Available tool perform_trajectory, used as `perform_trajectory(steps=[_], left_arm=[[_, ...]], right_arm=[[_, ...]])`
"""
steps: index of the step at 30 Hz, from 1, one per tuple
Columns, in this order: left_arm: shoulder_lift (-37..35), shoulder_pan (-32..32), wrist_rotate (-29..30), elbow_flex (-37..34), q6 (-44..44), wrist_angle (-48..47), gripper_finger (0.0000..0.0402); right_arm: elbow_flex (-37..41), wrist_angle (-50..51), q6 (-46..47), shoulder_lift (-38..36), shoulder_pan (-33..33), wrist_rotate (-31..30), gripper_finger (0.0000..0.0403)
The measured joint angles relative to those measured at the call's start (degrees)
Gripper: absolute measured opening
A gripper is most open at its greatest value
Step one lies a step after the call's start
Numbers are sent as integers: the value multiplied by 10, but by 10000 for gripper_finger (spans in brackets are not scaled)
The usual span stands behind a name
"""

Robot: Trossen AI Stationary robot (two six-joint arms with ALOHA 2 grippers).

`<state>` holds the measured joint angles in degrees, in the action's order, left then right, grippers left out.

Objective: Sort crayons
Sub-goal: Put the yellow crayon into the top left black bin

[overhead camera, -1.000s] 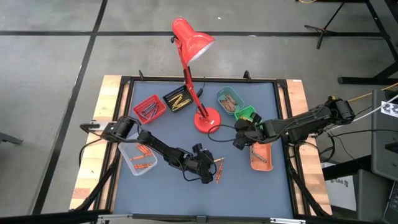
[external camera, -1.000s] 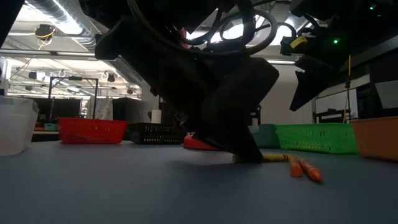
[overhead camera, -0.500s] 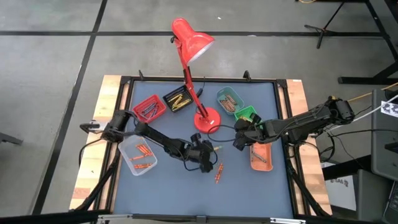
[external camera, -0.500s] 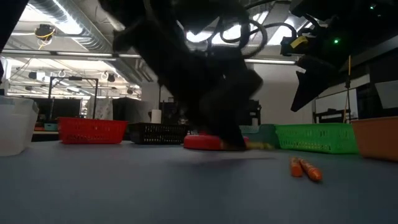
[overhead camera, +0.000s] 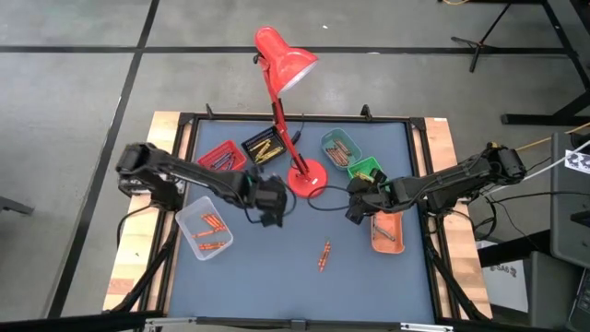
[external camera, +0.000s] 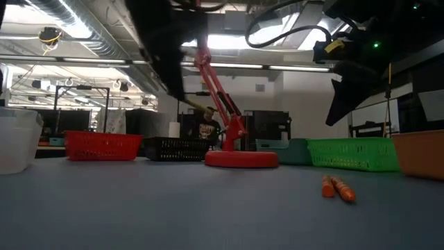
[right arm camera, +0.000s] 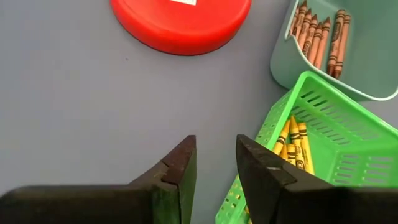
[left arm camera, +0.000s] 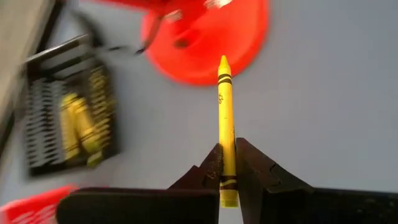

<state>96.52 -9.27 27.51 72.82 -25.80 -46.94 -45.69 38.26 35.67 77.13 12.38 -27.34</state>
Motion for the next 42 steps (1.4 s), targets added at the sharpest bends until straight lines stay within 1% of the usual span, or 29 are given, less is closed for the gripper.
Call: perform_trajectory(steps=[4, 7, 10, 13, 17, 22, 24, 27, 32, 37, 42], left_arm=[[-36, 30, 26, 0, 2, -85, 13], [-45, 64, 57, 0, 12, -109, 13], [-43, 102, 72, 0, 40, -111, 13], [-32, 145, 75, 0, 67, -102, 13], [-21, 198, 74, 0, 69, -90, 13], [-7, 247, 74, 0, 69, -72, 13], [-6, 260, 72, 0, 69, -65, 13], [-4, 276, 50, 0, 70, -56, 20], [-4, 292, 44, 0, 71, -46, 50], [-4, 298, 45, 0, 71, -39, 83], [-5, 297, 45, 0, 71, -40, 97]], right_arm=[[0, -13, 0, 0, 0, 0, 111], [0, -32, 0, 0, 0, 1, 111], [0, -54, -7, 0, 0, 19, 111], [0, -73, -46, 0, 0, 55, 111], [0, -103, -80, 0, 0, 110, 111], [0, -135, -110, 0, 0, 151, 111], [0, -147, -123, 0, 0, 164, 111], [0, -160, -140, 0, 0, 181, 111], [0, -163, -174, 0, 0, 208, 111], [0, -164, -197, 0, 0, 220, 111], [0, -164, -216, 0, 0, 220, 111]])
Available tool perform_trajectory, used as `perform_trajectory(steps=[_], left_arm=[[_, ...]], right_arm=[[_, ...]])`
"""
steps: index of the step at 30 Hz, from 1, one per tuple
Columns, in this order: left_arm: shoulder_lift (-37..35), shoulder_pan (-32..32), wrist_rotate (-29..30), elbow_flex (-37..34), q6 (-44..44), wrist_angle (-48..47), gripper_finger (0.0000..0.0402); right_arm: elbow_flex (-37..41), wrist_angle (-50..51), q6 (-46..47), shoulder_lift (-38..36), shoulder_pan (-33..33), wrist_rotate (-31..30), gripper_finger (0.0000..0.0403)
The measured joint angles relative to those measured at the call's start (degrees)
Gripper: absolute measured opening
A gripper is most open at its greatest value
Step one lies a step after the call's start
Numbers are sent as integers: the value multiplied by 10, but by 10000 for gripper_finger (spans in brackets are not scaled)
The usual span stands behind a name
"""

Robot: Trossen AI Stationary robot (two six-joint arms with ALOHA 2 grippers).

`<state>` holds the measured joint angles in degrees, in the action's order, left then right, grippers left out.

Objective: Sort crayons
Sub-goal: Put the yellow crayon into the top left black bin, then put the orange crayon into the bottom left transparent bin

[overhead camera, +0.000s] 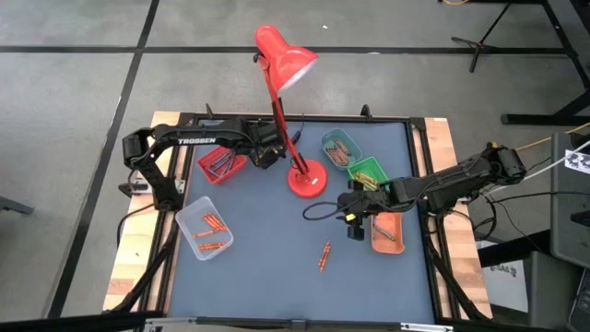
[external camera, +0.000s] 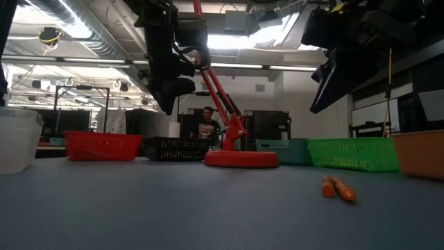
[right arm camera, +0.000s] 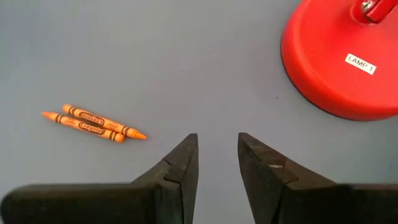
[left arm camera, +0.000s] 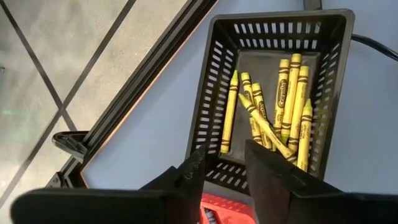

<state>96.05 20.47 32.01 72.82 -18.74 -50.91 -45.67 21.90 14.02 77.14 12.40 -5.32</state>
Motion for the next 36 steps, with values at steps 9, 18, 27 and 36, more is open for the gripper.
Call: perform_trajectory(steps=[9, 18, 27, 36], left_arm=[[-25, -70, -9, 0, -20, -12, 84], [-43, -230, -53, 0, -67, -14, 74], [-38, -388, -67, -37, -68, 152, 73], [-38, -458, -66, -76, -79, 292, 73]], right_arm=[[0, -1, -26, 0, 0, 13, 111], [0, -51, -71, 0, 0, 54, 111], [0, -75, -112, 0, 0, 152, 111], [0, -101, -195, 55, 0, 221, 111]])
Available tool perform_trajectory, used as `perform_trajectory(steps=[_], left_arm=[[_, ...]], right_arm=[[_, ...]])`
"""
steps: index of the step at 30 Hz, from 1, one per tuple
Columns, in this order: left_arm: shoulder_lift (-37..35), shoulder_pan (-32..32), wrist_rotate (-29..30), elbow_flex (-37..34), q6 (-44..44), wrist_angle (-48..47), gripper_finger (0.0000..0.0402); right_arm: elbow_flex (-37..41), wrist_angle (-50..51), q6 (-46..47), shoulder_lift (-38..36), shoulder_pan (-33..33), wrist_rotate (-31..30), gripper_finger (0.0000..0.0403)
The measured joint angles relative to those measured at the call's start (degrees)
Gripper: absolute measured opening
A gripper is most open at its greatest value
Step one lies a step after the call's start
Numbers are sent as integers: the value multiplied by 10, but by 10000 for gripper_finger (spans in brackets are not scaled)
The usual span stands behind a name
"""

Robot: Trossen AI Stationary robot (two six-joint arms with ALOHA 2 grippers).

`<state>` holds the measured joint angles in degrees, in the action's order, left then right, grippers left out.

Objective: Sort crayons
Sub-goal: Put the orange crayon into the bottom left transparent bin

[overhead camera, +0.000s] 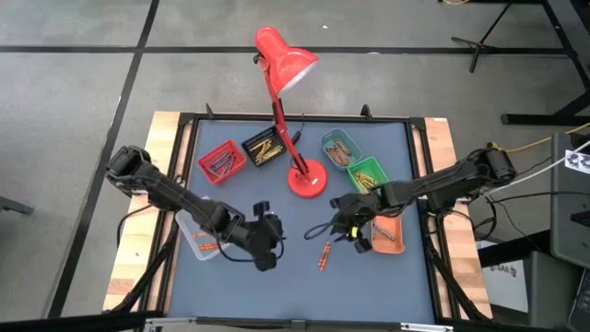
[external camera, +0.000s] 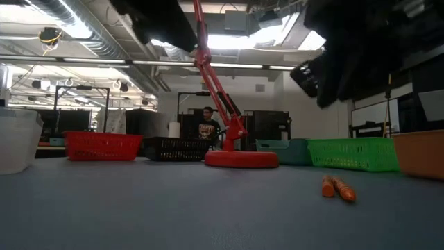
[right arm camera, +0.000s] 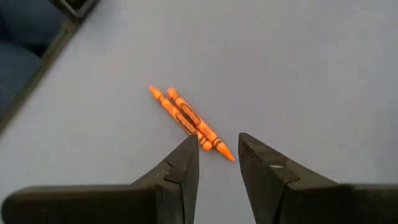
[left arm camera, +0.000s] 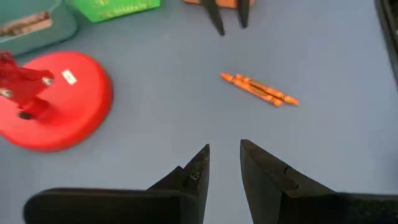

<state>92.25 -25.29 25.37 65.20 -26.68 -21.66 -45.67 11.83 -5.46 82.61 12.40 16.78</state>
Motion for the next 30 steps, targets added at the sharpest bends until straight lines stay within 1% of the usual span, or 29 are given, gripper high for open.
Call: perform_trajectory(steps=[4, 12, 21, 30], left_arm=[[0, -11, 0, -8, -31, -1, 73], [0, -18, 6, -13, -46, 0, 73], [0, -18, 11, -13, -46, 0, 73], [0, -17, 12, -13, -46, 4, 73]], right_arm=[[0, -16, -47, 42, 0, 4, 111], [0, -69, -98, 104, 0, 6, 111], [0, -77, -143, 135, 0, 5, 111], [0, -82, -161, 165, 0, 4, 111]])
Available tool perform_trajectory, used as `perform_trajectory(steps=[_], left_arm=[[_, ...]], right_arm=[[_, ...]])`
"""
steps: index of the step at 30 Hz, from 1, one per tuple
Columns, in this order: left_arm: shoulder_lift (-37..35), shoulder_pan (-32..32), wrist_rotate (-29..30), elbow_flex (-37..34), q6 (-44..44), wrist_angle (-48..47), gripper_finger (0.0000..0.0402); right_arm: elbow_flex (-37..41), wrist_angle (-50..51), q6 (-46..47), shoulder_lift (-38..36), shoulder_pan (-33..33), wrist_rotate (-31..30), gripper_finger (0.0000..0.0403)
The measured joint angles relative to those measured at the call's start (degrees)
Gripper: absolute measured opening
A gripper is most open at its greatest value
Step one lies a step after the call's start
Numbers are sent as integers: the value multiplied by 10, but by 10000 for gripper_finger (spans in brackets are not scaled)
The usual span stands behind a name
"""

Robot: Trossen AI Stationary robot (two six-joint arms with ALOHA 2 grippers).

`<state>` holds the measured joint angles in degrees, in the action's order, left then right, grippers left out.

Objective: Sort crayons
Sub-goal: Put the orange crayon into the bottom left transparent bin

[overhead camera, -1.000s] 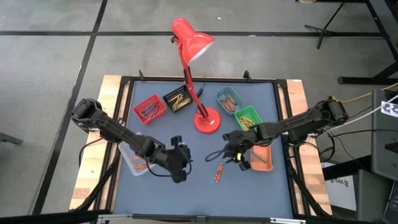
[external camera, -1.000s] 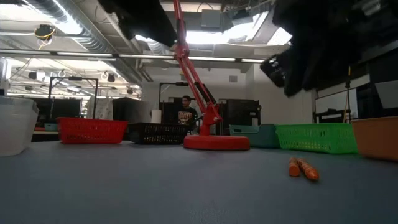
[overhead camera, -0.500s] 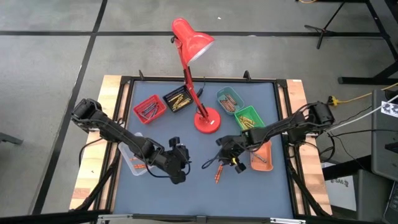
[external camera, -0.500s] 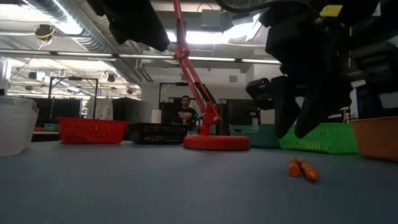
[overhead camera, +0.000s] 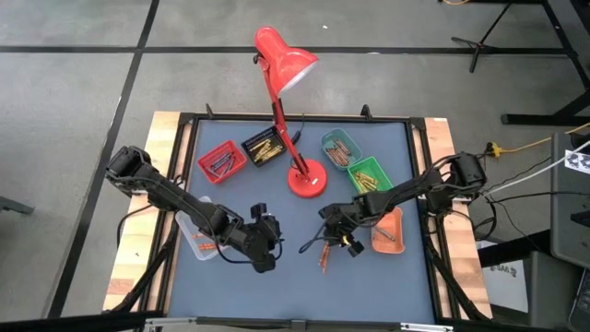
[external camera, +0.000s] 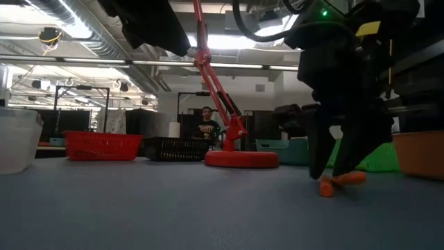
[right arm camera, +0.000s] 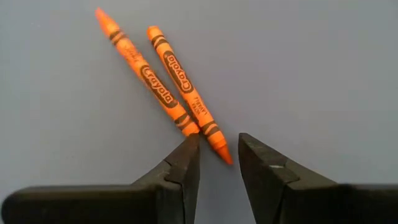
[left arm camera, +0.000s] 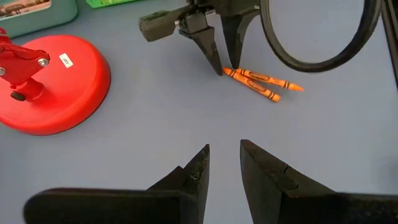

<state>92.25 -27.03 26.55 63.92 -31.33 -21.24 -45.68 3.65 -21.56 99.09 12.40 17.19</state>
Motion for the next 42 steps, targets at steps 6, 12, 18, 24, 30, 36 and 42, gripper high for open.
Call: perform_trajectory(steps=[6, 12, 18, 24, 30, 36, 42], left_arm=[[0, 0, 3, 0, 0, 1, 73], [0, 0, 16, 0, 0, 3, 73], [0, 0, 16, 0, 0, 3, 73], [0, 0, 16, 0, 0, 3, 73], [0, 0, 16, 0, 0, 3, 73], [0, 0, 27, 0, 0, 3, 73], [0, 0, 29, 0, 0, 3, 73]], right_arm=[[-1, -4, 0, 4, 0, -11, 111], [0, -7, 0, 4, 0, -11, 111], [0, -7, 0, 4, 0, -12, 111], [0, -7, 0, 4, 0, -12, 111], [0, -8, 0, 4, 0, -13, 111], [0, -8, 0, 4, 0, -30, 111], [0, -9, 1, 4, 0, -34, 110]])
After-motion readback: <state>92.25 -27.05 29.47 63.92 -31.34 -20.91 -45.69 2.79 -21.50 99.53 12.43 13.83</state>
